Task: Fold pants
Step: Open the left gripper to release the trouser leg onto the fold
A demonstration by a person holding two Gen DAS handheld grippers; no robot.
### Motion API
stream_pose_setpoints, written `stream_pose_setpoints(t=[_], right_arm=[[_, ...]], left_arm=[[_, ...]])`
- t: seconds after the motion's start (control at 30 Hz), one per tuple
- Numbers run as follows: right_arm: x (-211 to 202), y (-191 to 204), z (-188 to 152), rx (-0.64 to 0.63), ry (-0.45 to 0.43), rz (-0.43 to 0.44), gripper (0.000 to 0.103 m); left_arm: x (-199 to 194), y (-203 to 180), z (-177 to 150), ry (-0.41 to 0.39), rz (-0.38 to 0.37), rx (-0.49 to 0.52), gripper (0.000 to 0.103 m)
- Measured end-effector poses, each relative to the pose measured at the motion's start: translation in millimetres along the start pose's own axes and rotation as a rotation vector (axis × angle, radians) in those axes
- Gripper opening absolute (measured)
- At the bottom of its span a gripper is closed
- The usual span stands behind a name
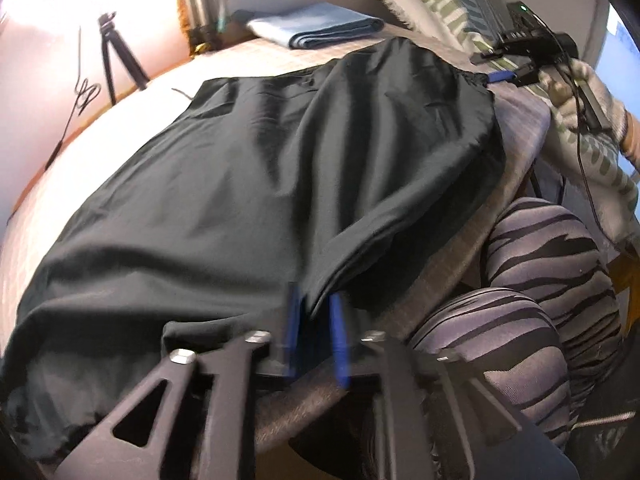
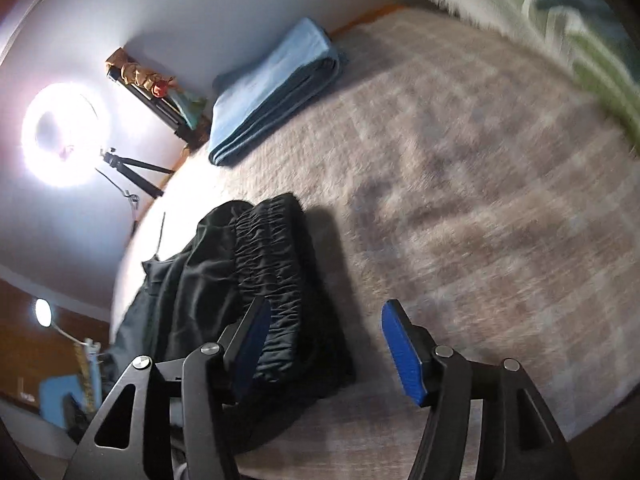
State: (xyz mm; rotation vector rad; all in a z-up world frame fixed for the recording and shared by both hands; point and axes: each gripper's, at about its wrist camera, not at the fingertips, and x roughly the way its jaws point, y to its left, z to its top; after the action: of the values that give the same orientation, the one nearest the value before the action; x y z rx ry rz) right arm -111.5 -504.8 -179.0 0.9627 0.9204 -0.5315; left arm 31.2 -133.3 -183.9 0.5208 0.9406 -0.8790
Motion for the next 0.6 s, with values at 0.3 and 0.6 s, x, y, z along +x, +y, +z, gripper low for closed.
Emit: stream_pose_setpoints(t=[0.3, 0.6], right_arm=[[14.7, 37.8, -27.9, -0.199, 0.085, -0.044, 0.018], [-21.8, 13.5, -19.1, -0.21, 0.05, -0.003, 0.05]], left_arm=[[-20.1, -22.8, 31.5, -0.091, -0.036, 0.045, 0.031], [15.3, -83.2, 86.8, -0.095, -0.122, 0.174, 0.032]])
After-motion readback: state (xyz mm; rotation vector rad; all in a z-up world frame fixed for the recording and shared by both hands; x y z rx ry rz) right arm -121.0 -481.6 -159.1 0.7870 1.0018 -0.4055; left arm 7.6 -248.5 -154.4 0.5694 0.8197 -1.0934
